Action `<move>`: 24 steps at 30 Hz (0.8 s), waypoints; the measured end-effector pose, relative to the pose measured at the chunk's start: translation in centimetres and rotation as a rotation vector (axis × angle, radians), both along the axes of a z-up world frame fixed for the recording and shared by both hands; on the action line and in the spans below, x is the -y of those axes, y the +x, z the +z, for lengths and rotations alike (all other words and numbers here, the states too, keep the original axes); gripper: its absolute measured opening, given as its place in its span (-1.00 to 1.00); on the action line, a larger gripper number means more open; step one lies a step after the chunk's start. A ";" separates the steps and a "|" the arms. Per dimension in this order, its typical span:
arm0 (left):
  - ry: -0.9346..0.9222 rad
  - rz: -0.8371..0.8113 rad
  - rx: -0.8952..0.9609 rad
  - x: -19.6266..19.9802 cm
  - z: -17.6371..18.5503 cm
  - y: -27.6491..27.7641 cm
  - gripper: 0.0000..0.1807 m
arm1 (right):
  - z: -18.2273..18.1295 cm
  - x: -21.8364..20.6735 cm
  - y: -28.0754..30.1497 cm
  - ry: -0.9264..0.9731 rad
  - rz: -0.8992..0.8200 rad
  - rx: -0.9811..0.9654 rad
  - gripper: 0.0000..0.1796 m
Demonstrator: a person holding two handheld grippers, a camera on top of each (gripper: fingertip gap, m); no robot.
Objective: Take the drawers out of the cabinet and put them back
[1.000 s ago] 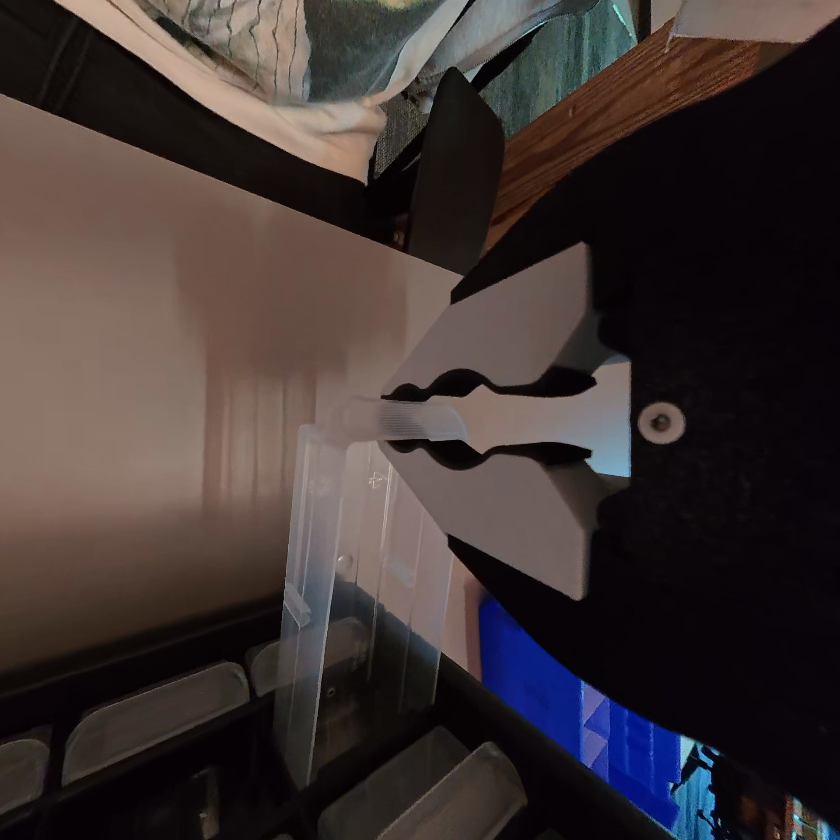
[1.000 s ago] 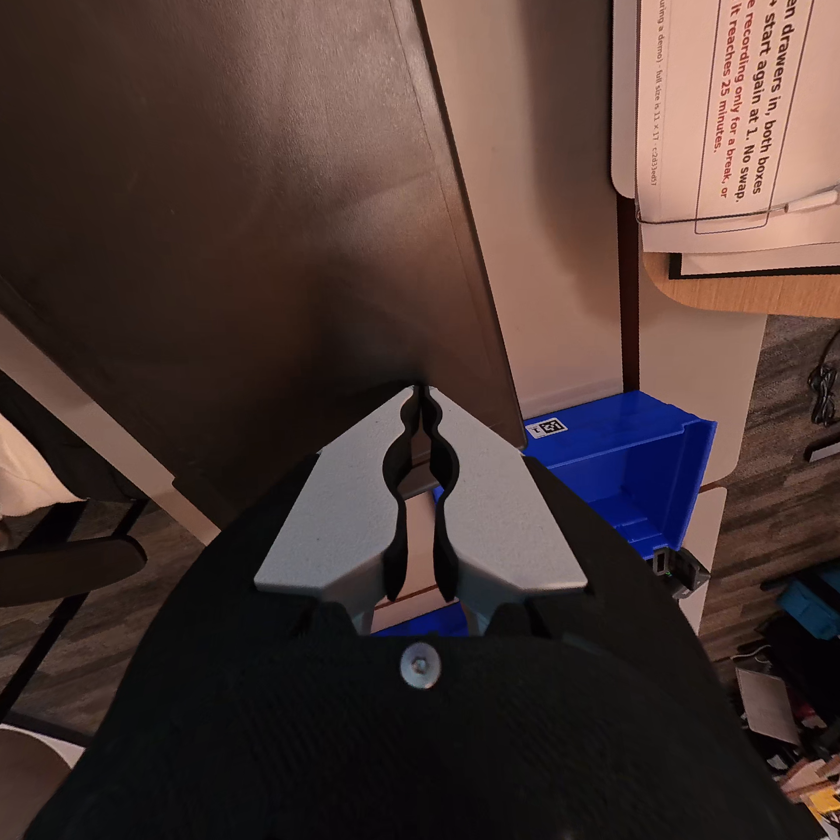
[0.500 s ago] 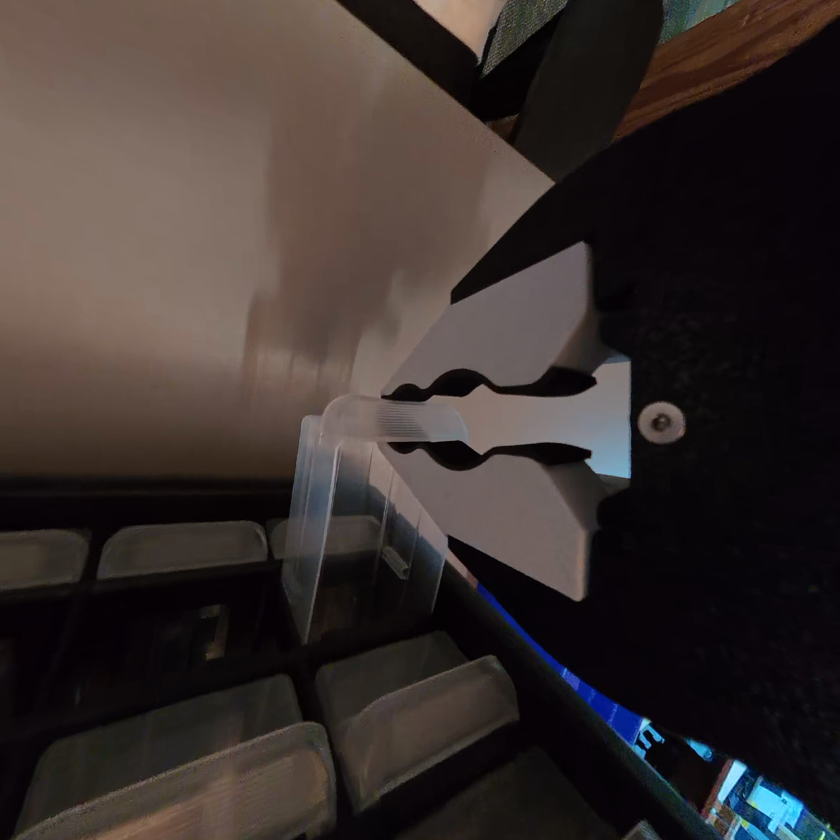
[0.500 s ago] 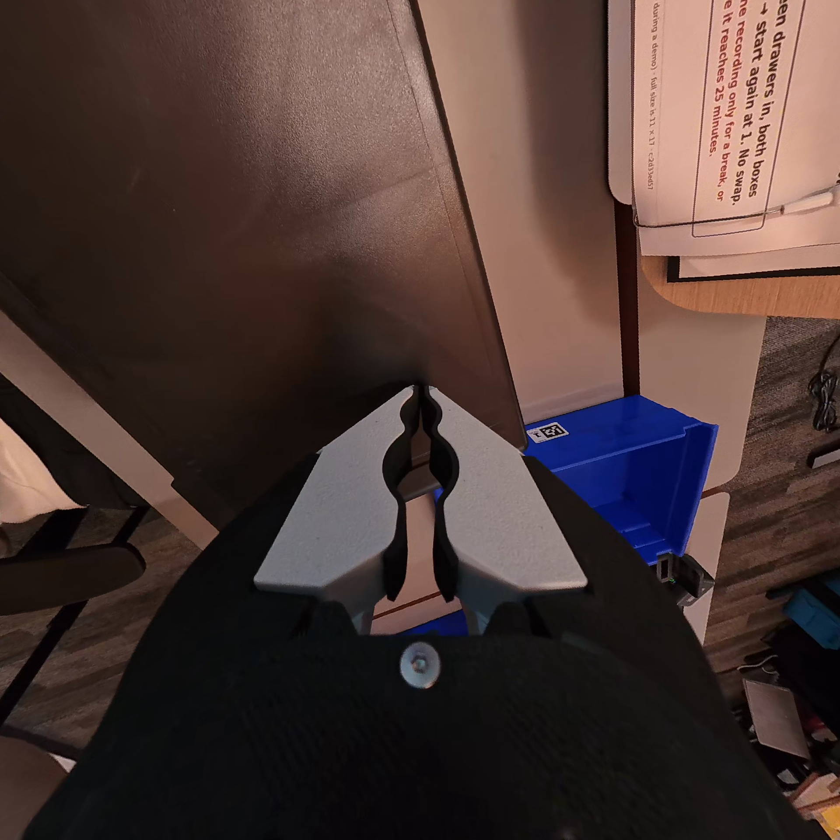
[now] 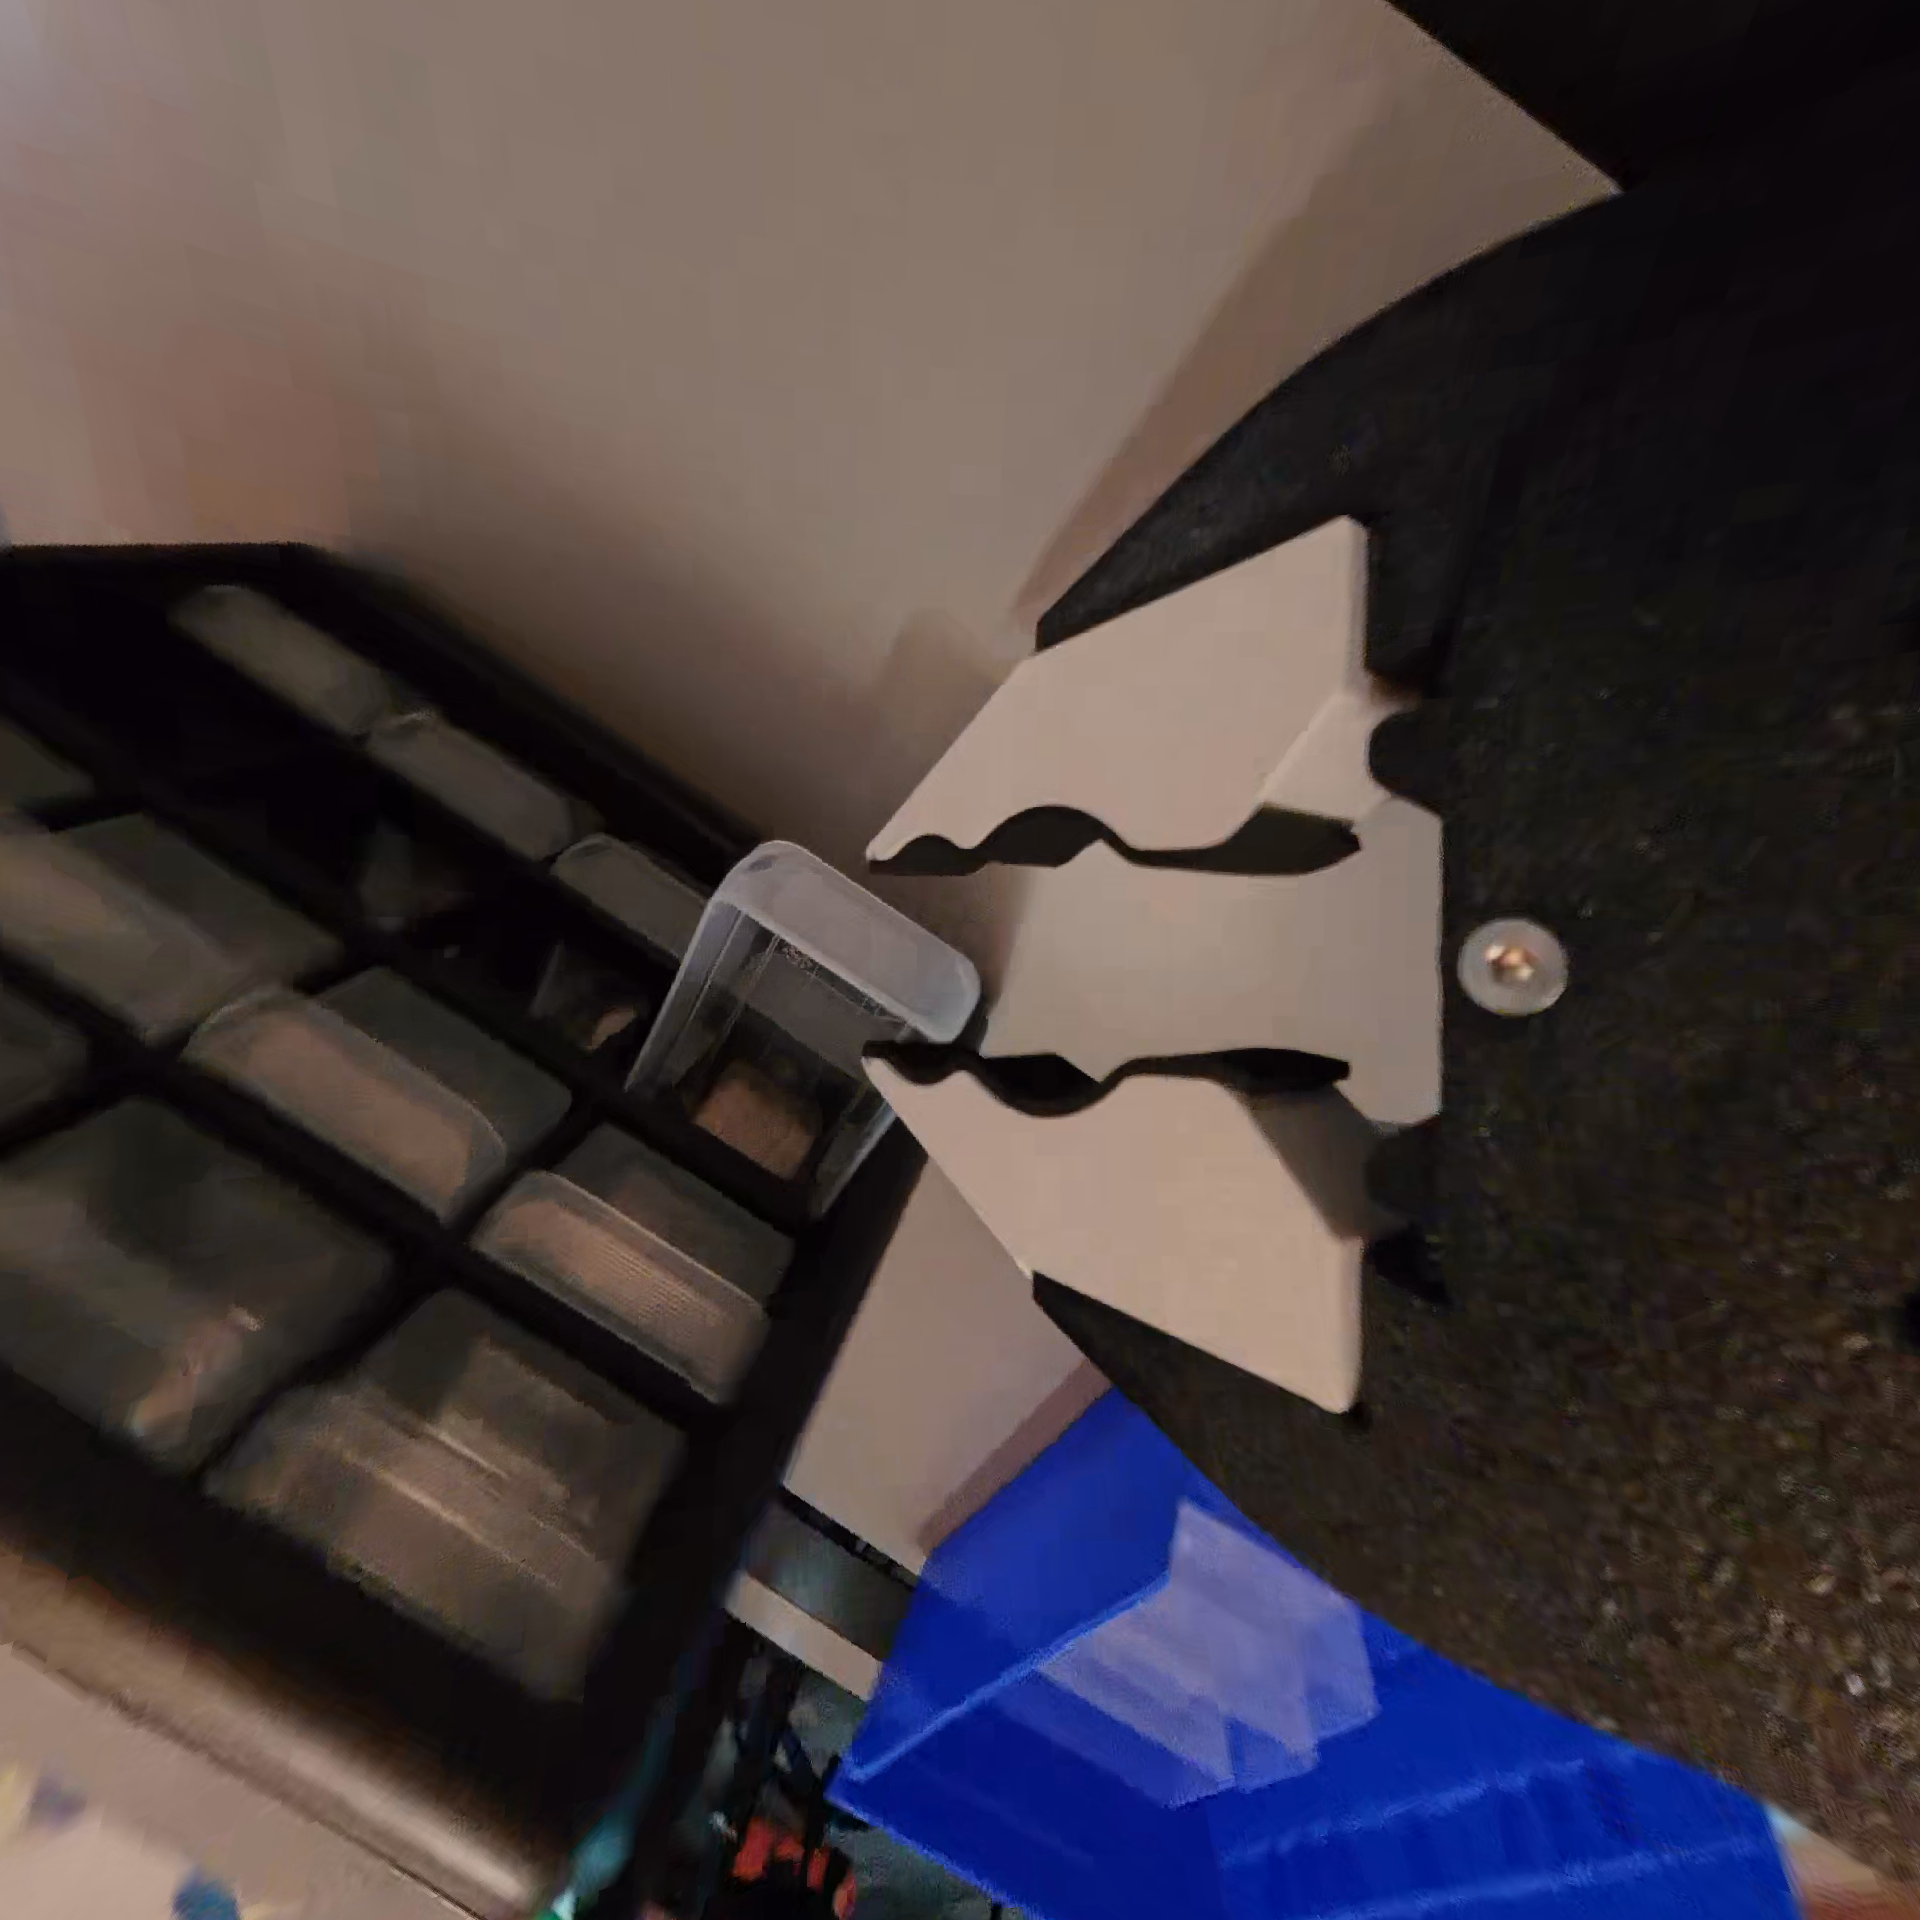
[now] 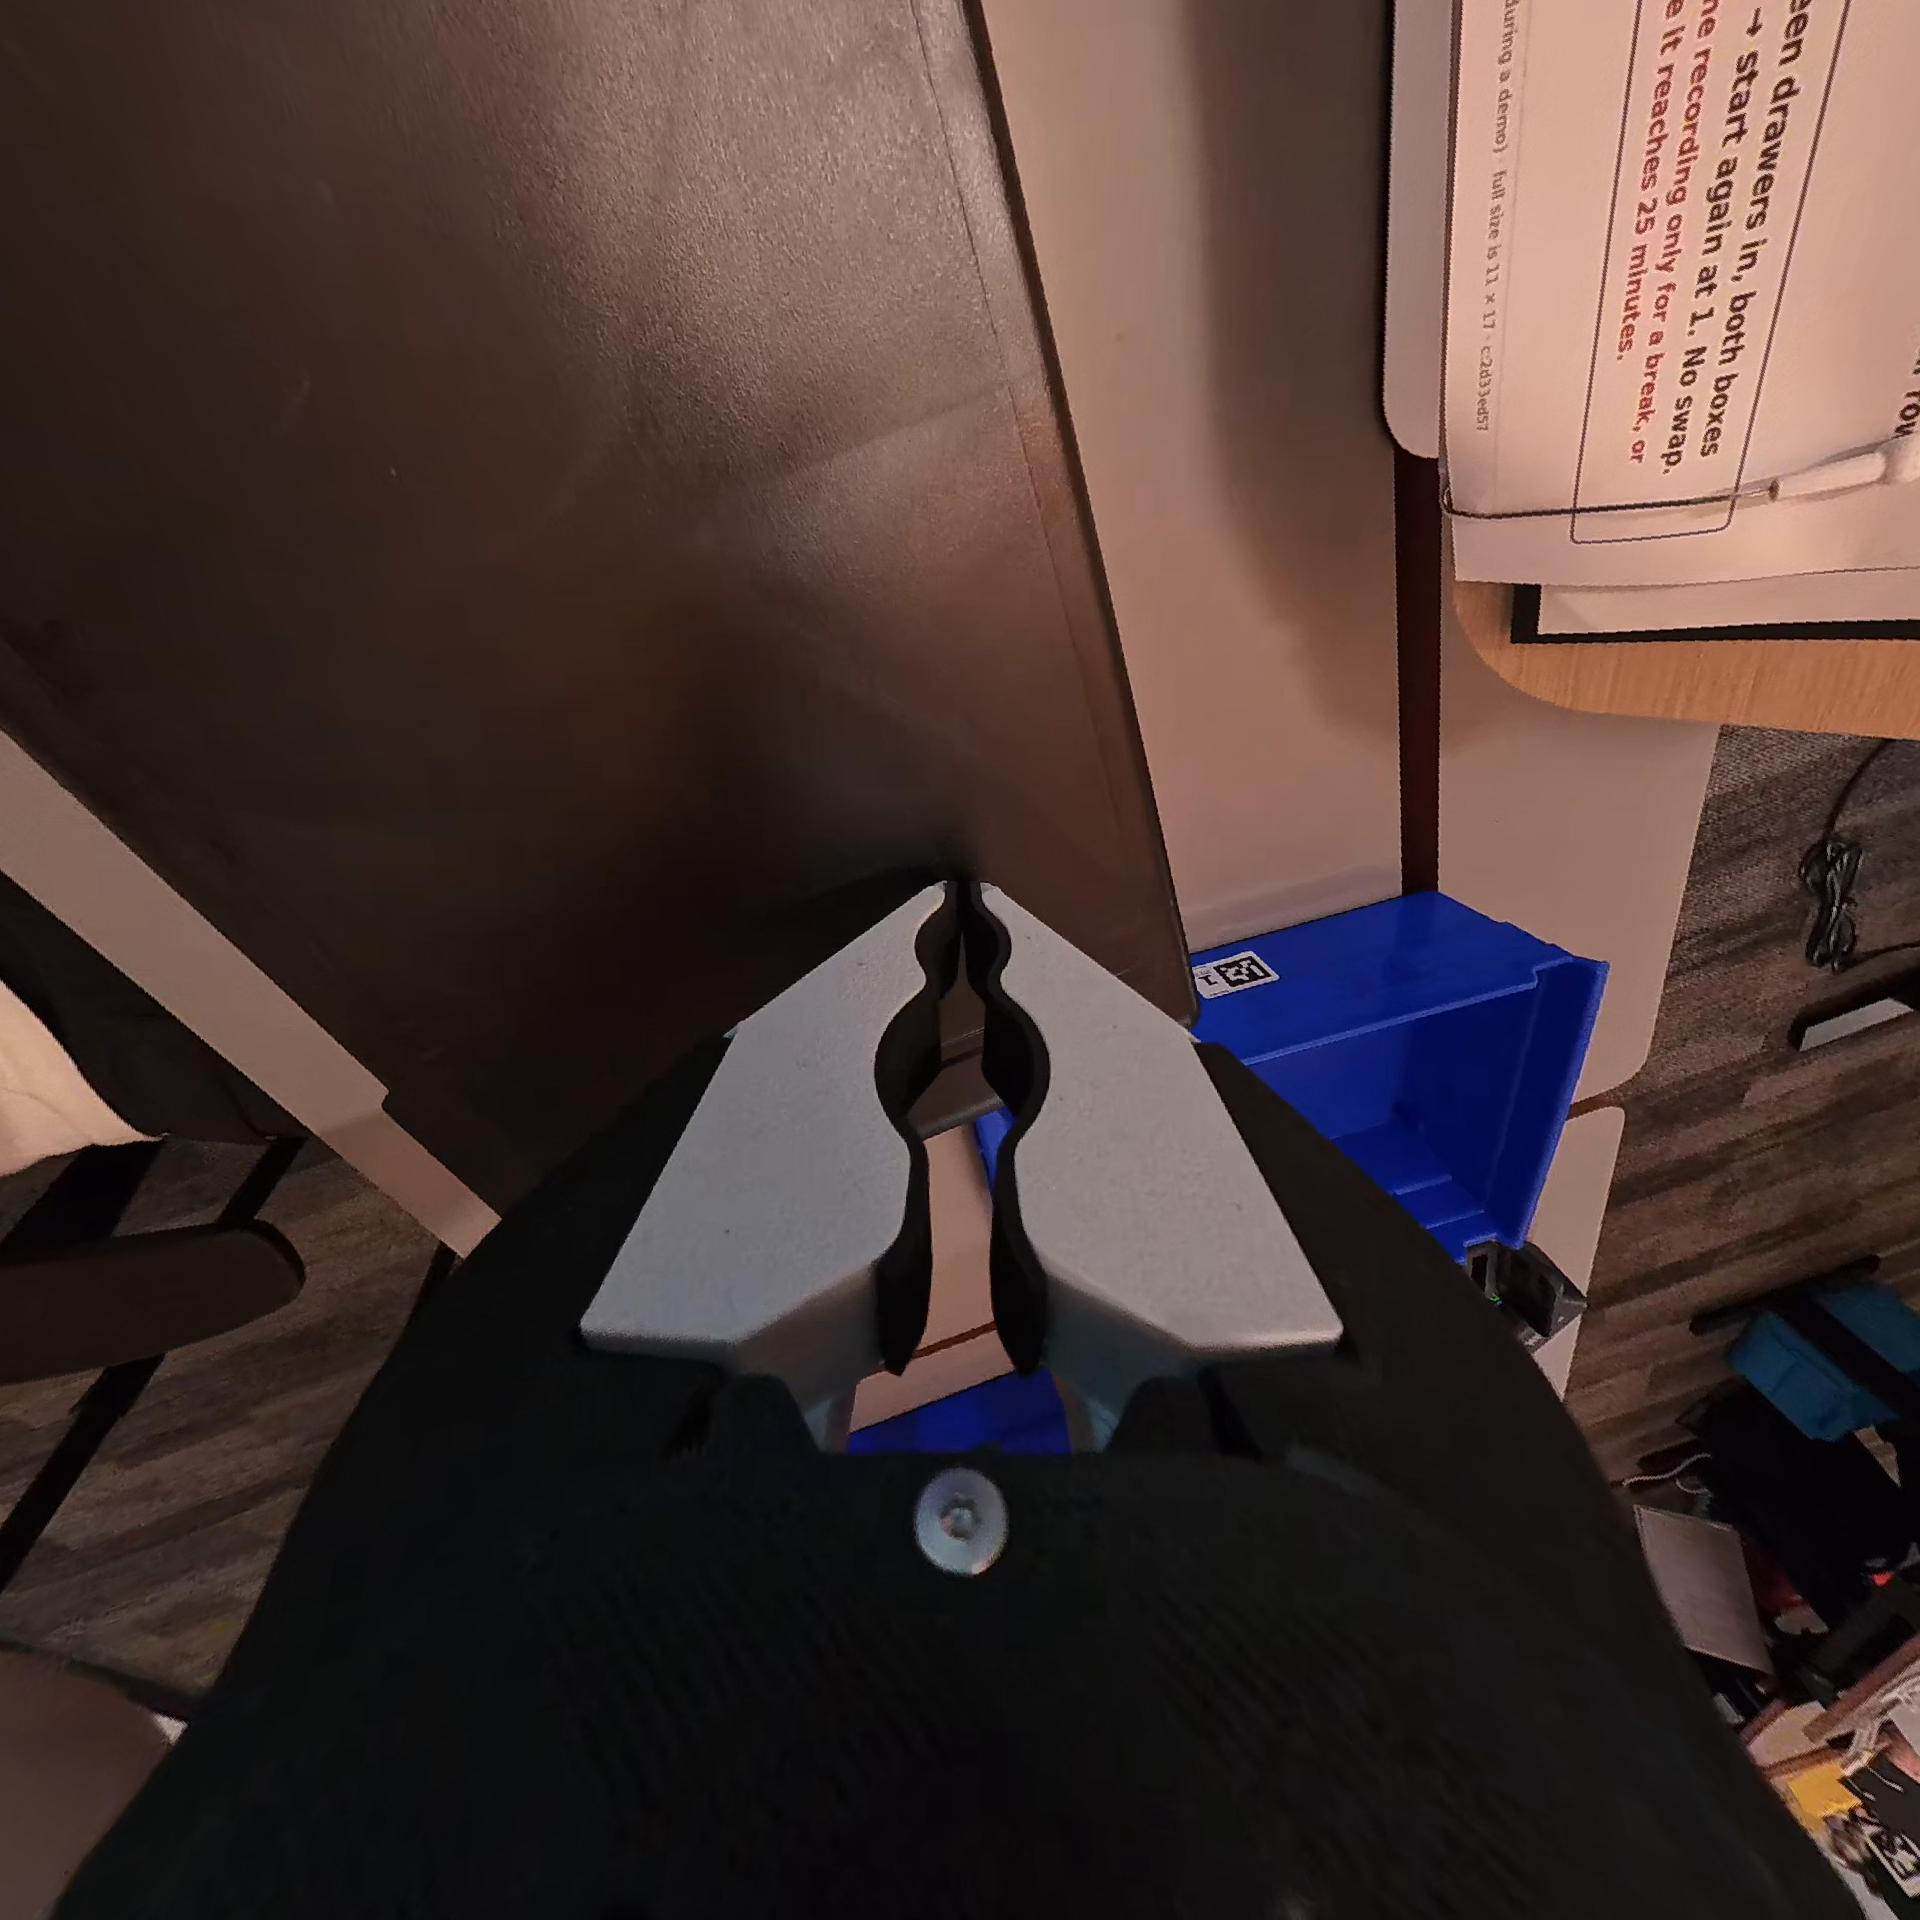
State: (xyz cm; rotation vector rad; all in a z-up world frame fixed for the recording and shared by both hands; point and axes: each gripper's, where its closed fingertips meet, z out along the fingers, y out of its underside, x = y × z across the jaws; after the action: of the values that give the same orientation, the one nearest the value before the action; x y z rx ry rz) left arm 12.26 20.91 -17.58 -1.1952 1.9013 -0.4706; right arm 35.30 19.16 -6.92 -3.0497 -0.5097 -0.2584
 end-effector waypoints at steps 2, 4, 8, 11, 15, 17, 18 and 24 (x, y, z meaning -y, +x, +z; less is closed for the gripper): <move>-0.067 0.068 0.144 0.2 0.2 -0.9 -0.62 | 0.0 0.0 0.0 0.008 -0.002 -0.008 -1.00; -0.099 0.101 0.298 0.8 0.1 -1.4 -0.87 | 0.0 0.0 0.0 0.017 -0.007 -0.020 -1.00; 0.140 0.158 0.396 0.4 -1.5 -1.9 -1.00 | 0.0 0.0 0.0 0.034 -0.016 -0.031 -1.00; 0.372 0.130 0.415 0.2 -2.1 -0.7 -1.00 | 0.0 0.0 0.0 0.042 -0.022 -0.032 -1.00; 0.592 0.078 0.422 0.3 -2.5 1.0 -1.00 | 0.0 0.0 0.0 0.044 -0.023 -0.022 -1.00; 0.642 0.081 0.426 0.1 -2.5 1.5 -1.00 | 0.0 0.0 0.0 0.038 -0.021 -0.015 -1.00; 0.659 0.086 0.423 -0.1 -2.5 1.8 -1.00 | 0.0 0.0 0.0 0.033 -0.019 -0.011 -1.00; 0.696 0.118 0.406 -1.3 -2.5 3.1 -1.00 | 0.0 0.0 0.0 0.004 -0.010 0.011 -1.00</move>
State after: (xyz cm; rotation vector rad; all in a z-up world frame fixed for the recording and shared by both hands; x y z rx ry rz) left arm 15.34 22.24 -20.05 -0.6759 1.4460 0.0309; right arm 35.30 19.16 -6.91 -3.0492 -0.4939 -0.2760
